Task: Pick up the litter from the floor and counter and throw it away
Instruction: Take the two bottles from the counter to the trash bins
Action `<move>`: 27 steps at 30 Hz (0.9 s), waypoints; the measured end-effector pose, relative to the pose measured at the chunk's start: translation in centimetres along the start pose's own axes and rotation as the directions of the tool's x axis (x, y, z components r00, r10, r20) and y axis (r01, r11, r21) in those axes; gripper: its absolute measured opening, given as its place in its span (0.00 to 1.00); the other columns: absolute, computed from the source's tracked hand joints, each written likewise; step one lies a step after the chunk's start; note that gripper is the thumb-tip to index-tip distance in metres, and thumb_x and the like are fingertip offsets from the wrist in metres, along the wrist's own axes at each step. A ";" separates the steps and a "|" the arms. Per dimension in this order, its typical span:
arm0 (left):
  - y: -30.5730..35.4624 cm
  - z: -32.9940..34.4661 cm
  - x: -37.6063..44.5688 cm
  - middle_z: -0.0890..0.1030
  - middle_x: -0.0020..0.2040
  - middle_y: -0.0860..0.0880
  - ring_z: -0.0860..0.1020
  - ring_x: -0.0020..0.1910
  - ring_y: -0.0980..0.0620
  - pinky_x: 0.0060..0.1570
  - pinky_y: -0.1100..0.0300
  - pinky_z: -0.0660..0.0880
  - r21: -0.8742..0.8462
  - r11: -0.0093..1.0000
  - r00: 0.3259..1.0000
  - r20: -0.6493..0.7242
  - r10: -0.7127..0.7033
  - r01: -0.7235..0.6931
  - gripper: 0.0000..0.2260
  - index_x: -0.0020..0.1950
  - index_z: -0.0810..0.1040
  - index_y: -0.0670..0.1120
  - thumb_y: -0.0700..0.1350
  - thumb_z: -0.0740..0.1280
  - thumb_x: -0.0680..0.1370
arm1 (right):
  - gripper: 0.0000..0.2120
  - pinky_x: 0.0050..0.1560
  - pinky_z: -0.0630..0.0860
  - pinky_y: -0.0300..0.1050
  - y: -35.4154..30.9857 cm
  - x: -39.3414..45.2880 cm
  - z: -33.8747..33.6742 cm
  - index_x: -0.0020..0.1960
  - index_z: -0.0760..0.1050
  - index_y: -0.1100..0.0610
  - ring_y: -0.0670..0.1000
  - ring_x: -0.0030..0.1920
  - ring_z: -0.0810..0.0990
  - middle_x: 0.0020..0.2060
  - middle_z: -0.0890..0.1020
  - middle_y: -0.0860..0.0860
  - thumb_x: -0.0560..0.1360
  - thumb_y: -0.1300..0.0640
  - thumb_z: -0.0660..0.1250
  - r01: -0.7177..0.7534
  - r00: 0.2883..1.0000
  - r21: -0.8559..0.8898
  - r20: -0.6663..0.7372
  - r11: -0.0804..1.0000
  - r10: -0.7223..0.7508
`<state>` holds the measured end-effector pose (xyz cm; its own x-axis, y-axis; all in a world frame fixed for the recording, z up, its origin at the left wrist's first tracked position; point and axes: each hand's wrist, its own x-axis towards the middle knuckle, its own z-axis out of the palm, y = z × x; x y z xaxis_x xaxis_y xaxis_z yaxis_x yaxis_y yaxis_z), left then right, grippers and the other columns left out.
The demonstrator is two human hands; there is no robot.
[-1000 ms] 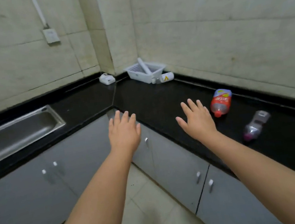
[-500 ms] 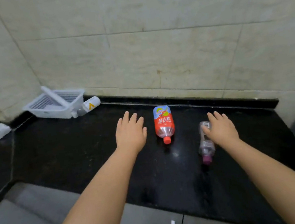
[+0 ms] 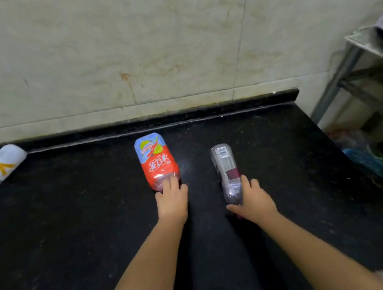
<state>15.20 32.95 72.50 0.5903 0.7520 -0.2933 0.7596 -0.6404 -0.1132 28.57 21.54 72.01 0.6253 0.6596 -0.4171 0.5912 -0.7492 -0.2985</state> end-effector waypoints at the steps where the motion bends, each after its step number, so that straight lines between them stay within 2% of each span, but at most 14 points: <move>1: 0.0 0.3 0.3 0.58 0.73 0.42 0.59 0.72 0.42 0.64 0.51 0.69 0.030 1.000 1.000 0.003 0.010 -0.010 0.21 0.70 0.65 0.44 0.40 0.64 0.78 | 0.41 0.61 0.73 0.51 0.0 0.1 0.5 0.76 0.48 0.55 0.59 0.64 0.73 0.66 0.67 0.58 0.72 0.46 0.68 0.001 1.000 0.031 -0.006 1.000 -0.001; 4: -0.6 0.4 1.0 0.60 0.72 0.42 0.60 0.71 0.42 0.63 0.52 0.70 0.107 0.993 0.998 -0.032 0.061 -0.058 0.18 0.69 0.66 0.42 0.37 0.61 0.78 | 0.36 0.57 0.75 0.50 0.2 0.2 1.3 0.75 0.48 0.54 0.58 0.60 0.76 0.63 0.72 0.59 0.75 0.54 0.65 0.013 0.998 0.103 -0.056 0.995 -0.007; 7: -1.8 -0.5 1.6 0.66 0.69 0.43 0.64 0.69 0.42 0.62 0.53 0.72 0.120 0.985 0.991 -0.051 0.127 -0.120 0.19 0.68 0.67 0.41 0.38 0.63 0.78 | 0.29 0.55 0.75 0.49 0.2 0.0 1.0 0.72 0.56 0.57 0.58 0.58 0.77 0.60 0.76 0.59 0.75 0.56 0.65 0.033 0.997 0.124 -0.072 0.992 -0.025; 10: -2.5 -3.6 2.6 0.75 0.60 0.40 0.74 0.60 0.41 0.48 0.52 0.79 0.113 0.981 0.961 -0.211 0.179 -0.158 0.20 0.60 0.76 0.38 0.39 0.73 0.69 | 0.19 0.50 0.75 0.48 0.3 -0.4 -1.1 0.60 0.64 0.59 0.56 0.53 0.78 0.53 0.78 0.56 0.74 0.56 0.66 0.017 0.991 0.212 -0.131 0.977 0.012; 13: -2.1 -7.6 3.0 0.70 0.65 0.40 0.66 0.67 0.41 0.58 0.50 0.73 0.017 0.978 0.953 -0.219 0.209 -0.210 0.16 0.64 0.71 0.39 0.37 0.62 0.76 | 0.13 0.42 0.68 0.43 1.0 -1.4 -4.8 0.45 0.66 0.56 0.55 0.44 0.75 0.43 0.76 0.53 0.70 0.56 0.70 0.031 0.963 0.312 -0.262 0.950 0.055; 16: -0.2 -11.5 2.5 0.70 0.64 0.42 0.67 0.66 0.44 0.59 0.51 0.72 -0.032 0.954 0.909 -0.313 0.275 -0.299 0.13 0.63 0.73 0.41 0.42 0.60 0.79 | 0.10 0.44 0.66 0.41 1.7 -3.9 -9.0 0.44 0.71 0.56 0.58 0.49 0.77 0.41 0.73 0.52 0.69 0.57 0.71 0.057 0.906 0.284 -0.418 0.957 0.070; 19: 3.6 -14.7 0.7 0.72 0.62 0.42 0.68 0.64 0.44 0.58 0.52 0.72 -0.053 0.878 0.822 -0.379 0.424 -0.477 0.13 0.62 0.74 0.42 0.43 0.60 0.78 | 0.14 0.51 0.70 0.45 3.2 -7.8 -12.6 0.52 0.75 0.61 0.58 0.54 0.75 0.45 0.73 0.55 0.70 0.55 0.70 -0.012 0.846 0.214 -0.519 0.977 0.124; 22: 8.6 -16.9 -1.7 0.73 0.61 0.42 0.70 0.63 0.43 0.57 0.51 0.71 -0.014 0.760 0.692 -0.426 0.583 -0.650 0.15 0.63 0.74 0.41 0.41 0.61 0.77 | 0.17 0.55 0.71 0.48 5.7 -12.7 -15.1 0.55 0.74 0.62 0.58 0.56 0.75 0.53 0.76 0.59 0.71 0.54 0.70 -0.112 0.788 0.190 -0.582 0.975 0.204; 24: 12.5 -17.5 -3.8 0.74 0.61 0.41 0.70 0.63 0.42 0.58 0.51 0.71 0.020 0.666 0.589 -0.447 0.673 -0.745 0.15 0.63 0.74 0.41 0.40 0.61 0.77 | 0.17 0.54 0.71 0.48 8.2 -16.5 -16.0 0.55 0.75 0.63 0.59 0.56 0.75 0.54 0.78 0.60 0.70 0.54 0.70 -0.184 0.732 0.239 -0.614 0.953 0.295; 27: 18.5 -17.5 -8.2 0.74 0.60 0.40 0.70 0.62 0.41 0.58 0.50 0.70 0.072 0.517 0.439 -0.434 0.786 -0.853 0.15 0.63 0.74 0.40 0.38 0.60 0.77 | 0.15 0.46 0.66 0.44 12.5 -22.8 -15.9 0.53 0.75 0.64 0.60 0.55 0.75 0.53 0.78 0.62 0.71 0.56 0.70 -0.300 0.639 0.315 -0.634 0.900 0.435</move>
<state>29.19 17.62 89.41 0.9752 -0.1053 0.1946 -0.1309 -0.9837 0.1237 29.79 -1.87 91.44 0.9800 0.1336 0.1473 0.1838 -0.8915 -0.4140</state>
